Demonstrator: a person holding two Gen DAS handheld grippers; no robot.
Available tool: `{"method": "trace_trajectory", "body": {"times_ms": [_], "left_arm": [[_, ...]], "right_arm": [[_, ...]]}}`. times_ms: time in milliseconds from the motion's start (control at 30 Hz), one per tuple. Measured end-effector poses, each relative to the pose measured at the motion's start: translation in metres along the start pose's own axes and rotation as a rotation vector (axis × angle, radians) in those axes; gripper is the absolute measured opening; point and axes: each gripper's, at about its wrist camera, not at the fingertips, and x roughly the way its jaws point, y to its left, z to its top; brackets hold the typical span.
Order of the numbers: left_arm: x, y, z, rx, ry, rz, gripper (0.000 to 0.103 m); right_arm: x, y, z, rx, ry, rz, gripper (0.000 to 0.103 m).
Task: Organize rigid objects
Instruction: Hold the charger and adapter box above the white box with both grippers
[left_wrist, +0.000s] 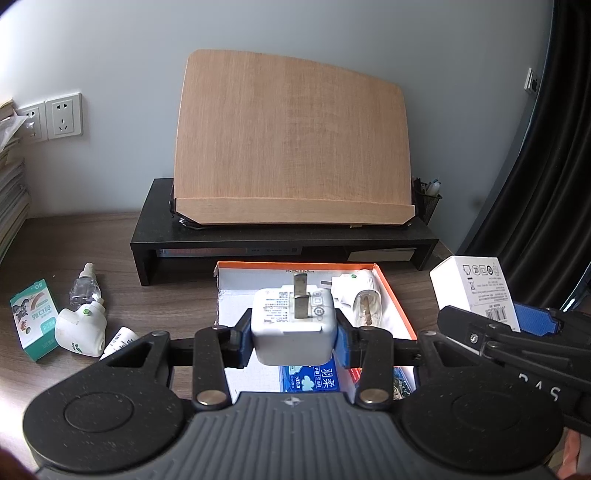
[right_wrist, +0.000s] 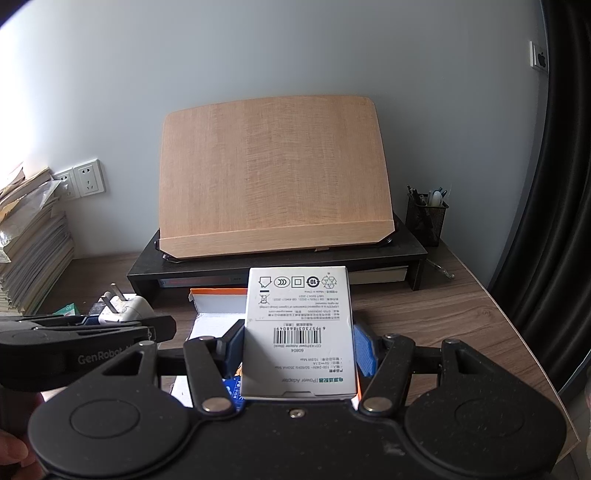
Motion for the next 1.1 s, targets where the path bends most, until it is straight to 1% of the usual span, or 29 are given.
{"method": "trace_trajectory", "body": {"times_ms": [1100], "left_arm": [[0.0035, 0.0014, -0.0047, -0.01, 0.014, -0.002, 0.042]], "right_arm": [[0.0004, 0.0061, -0.0025, -0.01, 0.006, 0.006, 0.071]]}}
